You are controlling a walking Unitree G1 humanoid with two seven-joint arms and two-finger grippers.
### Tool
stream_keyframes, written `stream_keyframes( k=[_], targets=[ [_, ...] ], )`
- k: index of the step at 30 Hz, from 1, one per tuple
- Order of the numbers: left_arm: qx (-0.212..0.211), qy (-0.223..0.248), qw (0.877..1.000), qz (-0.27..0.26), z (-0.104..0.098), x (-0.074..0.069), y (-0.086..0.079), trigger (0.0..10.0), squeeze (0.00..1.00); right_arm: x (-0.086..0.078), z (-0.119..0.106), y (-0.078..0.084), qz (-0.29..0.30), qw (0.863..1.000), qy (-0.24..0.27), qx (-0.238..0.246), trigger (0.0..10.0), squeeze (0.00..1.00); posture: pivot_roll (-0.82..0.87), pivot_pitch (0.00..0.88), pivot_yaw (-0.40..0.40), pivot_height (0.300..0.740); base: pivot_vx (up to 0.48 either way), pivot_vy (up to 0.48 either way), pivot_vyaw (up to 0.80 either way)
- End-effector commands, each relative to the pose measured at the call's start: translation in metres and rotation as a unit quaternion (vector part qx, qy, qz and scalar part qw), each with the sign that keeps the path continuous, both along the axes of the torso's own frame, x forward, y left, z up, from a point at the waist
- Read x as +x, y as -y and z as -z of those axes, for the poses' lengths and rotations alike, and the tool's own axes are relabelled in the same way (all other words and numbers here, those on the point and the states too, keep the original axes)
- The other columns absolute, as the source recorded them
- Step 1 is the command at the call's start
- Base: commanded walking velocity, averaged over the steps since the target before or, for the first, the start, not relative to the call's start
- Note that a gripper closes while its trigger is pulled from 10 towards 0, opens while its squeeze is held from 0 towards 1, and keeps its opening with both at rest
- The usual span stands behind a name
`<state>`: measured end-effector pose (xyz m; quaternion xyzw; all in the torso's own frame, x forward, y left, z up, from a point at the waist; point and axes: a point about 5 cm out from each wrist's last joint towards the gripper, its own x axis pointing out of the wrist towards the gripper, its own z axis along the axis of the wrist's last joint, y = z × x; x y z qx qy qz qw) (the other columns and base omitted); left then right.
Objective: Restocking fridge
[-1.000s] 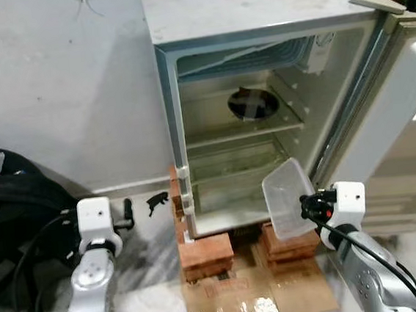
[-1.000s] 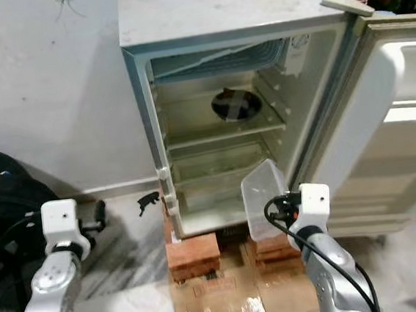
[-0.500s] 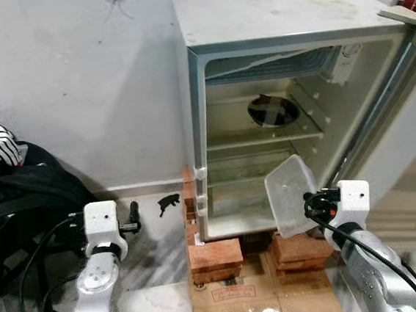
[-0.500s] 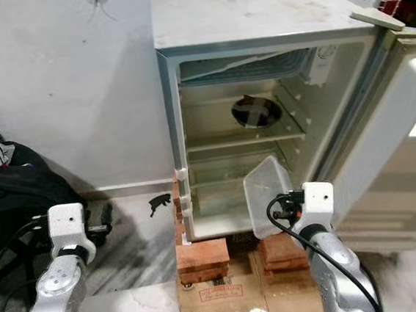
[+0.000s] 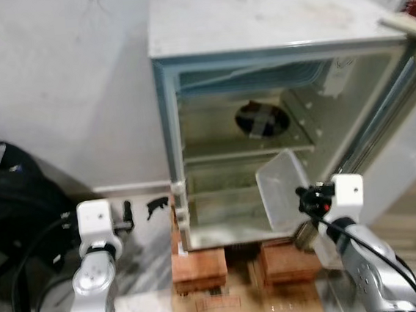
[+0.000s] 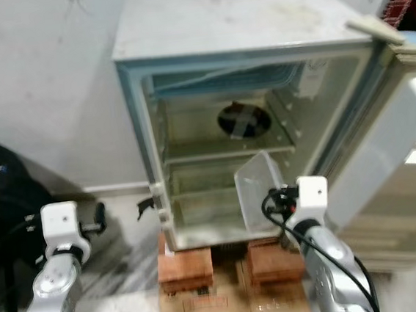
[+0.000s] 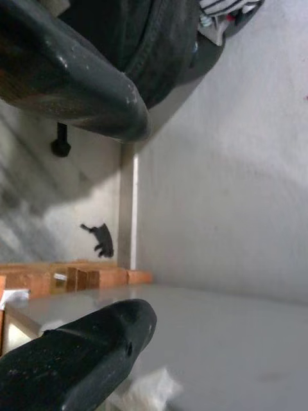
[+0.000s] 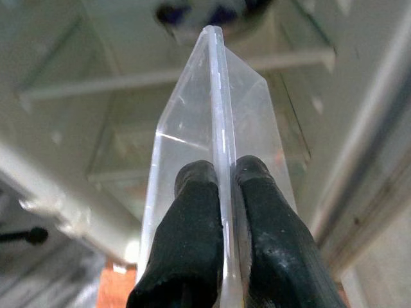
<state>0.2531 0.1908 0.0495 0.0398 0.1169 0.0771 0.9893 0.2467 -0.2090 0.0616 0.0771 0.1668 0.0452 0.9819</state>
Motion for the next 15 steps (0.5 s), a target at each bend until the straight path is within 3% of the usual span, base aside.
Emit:
stream_keyframes(
  k=[1, 5, 8, 15],
  targets=[
    [0.008, -0.003, 1.000, -0.004, 0.001, -0.002, 0.000, 10.0, 0.00, -0.003, 0.001, -0.006, -0.022, 1.000, -0.003, 0.009, 10.0, 0.00, -0.06, 0.000, -0.016, 0.740, 0.000, 0.000, 0.00],
    [0.009, -0.001, 1.000, -0.007, 0.000, -0.002, 0.000, 10.0, 0.00, -0.003, -0.002, -0.017, -0.071, 0.997, 0.006, 0.013, 10.0, 0.00, -0.05, 0.000, -0.019, 0.740, 0.000, 0.000, 0.00],
    [0.009, -0.002, 1.000, -0.010, 0.001, -0.002, -0.001, 10.0, 0.00, 0.002, -0.007, -0.024, -0.096, 0.995, 0.018, 0.015, 10.0, 0.00, -0.05, 0.000, -0.020, 0.740, 0.000, 0.000, 0.78],
    [0.005, -0.003, 1.000, -0.012, 0.001, -0.002, -0.002, 10.0, 0.00, 0.007, -0.009, -0.025, -0.088, 0.996, 0.021, 0.015, 10.0, 0.00, -0.04, 0.000, -0.018, 0.740, 0.000, 0.000, 0.78]
  ],
)
